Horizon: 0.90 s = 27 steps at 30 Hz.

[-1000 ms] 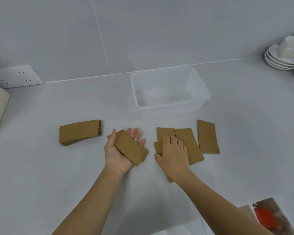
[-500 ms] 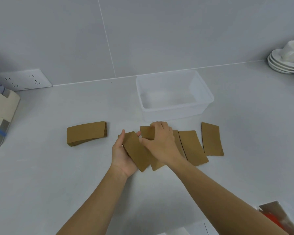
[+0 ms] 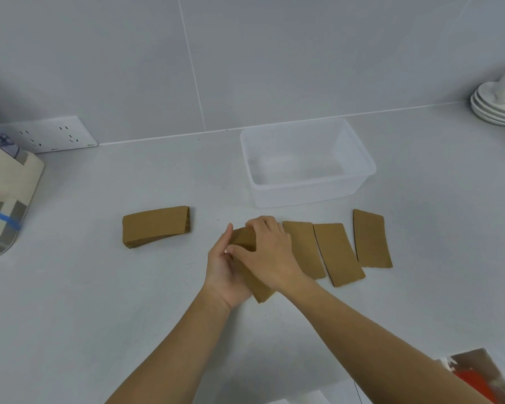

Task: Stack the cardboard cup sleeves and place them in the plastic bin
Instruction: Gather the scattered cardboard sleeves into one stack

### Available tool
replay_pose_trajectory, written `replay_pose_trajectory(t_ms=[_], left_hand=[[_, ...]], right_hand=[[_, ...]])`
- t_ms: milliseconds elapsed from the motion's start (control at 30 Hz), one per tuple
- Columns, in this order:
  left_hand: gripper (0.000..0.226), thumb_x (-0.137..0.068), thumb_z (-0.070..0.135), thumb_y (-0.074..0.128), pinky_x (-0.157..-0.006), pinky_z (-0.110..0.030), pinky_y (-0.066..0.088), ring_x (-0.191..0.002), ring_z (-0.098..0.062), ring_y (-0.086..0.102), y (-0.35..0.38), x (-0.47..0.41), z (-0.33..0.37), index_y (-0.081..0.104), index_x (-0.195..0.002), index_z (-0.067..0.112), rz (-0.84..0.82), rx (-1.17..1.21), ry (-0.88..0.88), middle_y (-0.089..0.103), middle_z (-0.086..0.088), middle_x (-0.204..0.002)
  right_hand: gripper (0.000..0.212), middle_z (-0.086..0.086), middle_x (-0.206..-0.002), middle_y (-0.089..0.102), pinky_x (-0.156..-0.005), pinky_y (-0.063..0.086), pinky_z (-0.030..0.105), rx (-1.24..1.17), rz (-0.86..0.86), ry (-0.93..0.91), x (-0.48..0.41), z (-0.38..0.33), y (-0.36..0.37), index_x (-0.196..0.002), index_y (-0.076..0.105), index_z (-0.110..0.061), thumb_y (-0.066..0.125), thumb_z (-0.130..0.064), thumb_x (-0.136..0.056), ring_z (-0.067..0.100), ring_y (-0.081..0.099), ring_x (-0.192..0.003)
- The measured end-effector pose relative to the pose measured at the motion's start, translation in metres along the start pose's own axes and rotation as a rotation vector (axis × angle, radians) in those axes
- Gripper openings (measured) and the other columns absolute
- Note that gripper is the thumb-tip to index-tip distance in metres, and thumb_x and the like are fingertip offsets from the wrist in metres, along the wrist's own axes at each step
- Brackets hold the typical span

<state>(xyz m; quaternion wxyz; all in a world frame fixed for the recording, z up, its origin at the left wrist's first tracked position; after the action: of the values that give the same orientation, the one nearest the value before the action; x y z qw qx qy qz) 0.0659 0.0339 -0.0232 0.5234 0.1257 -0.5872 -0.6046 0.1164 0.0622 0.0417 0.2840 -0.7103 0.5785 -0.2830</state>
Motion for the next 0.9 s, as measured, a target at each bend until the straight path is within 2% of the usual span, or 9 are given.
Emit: replay_pose_trajectory(t_ms=[100,200,333,433,667,900], left_hand=[[0.063,-0.063,0.052,0.074,-0.093,-0.049,0.05,-0.107,-0.033,0.064,0.002,0.0,-0.001,0.067,-0.113,0.013,0.017,-0.019,-0.021,0.07,-0.012,-0.111],[0.066,-0.063,0.052,0.073,-0.087,-0.051,0.053,-0.102,-0.033,0.066,0.007,-0.003,-0.003,0.066,-0.114,0.01,0.027,-0.019,-0.037,0.07,-0.014,-0.112],[0.065,-0.069,0.051,0.069,-0.091,-0.051,0.048,-0.095,-0.032,0.067,0.011,-0.009,-0.009,0.063,-0.119,0.009,0.052,0.032,-0.056,0.069,-0.014,-0.113],[0.064,-0.07,0.053,0.067,-0.09,-0.05,0.049,-0.097,-0.03,0.068,0.013,-0.014,-0.012,0.063,-0.119,0.011,0.069,0.022,-0.065,0.069,-0.013,-0.116],[0.062,-0.063,0.05,0.072,-0.088,-0.054,0.05,-0.103,-0.028,0.067,0.023,-0.019,-0.018,0.069,-0.109,0.008,0.062,-0.013,-0.086,0.069,-0.014,-0.117],[0.065,-0.063,0.049,0.073,-0.088,-0.056,0.05,-0.104,-0.029,0.067,0.022,-0.016,-0.019,0.068,-0.113,0.008,0.077,-0.016,-0.084,0.068,-0.015,-0.118]], right_hand=[[0.047,-0.002,-0.121,0.049,-0.092,0.027,0.027,-0.03,0.058,0.025,0.0,0.011,-0.015,-0.119,0.05,-0.018,0.055,-0.046,-0.081,0.016,0.046,-0.111],[0.045,0.003,-0.122,0.052,-0.093,0.031,0.029,0.007,0.148,0.072,0.003,0.03,-0.036,-0.118,0.051,-0.013,0.055,-0.042,-0.084,0.021,0.048,-0.11],[0.046,0.008,-0.127,0.05,-0.097,0.031,0.034,0.176,0.225,0.174,0.009,0.063,-0.057,-0.123,0.047,-0.01,0.053,-0.039,-0.086,0.025,0.044,-0.116],[0.046,0.009,-0.132,0.045,-0.1,0.029,0.037,0.293,0.264,0.278,0.017,0.089,-0.069,-0.124,0.044,-0.01,0.05,-0.038,-0.088,0.026,0.04,-0.121],[0.054,0.011,-0.131,0.045,-0.099,0.031,0.038,0.438,0.217,0.412,0.036,0.13,-0.072,-0.126,0.04,-0.008,0.049,-0.046,-0.088,0.028,0.04,-0.121],[0.052,0.009,-0.127,0.05,-0.096,0.033,0.038,0.502,0.192,0.378,0.039,0.133,-0.069,-0.121,0.043,-0.01,0.05,-0.047,-0.085,0.028,0.043,-0.117]])
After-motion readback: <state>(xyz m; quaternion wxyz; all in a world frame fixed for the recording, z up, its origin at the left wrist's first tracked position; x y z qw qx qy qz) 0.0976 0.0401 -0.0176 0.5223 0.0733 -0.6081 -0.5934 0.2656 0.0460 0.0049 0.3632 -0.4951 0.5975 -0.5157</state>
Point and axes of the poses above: each hand's wrist, its own x-axis away from the middle knuckle, its own y-axis out of the palm, z = x × y, the point moved 7 cm from there along -x, towards the middle knuckle
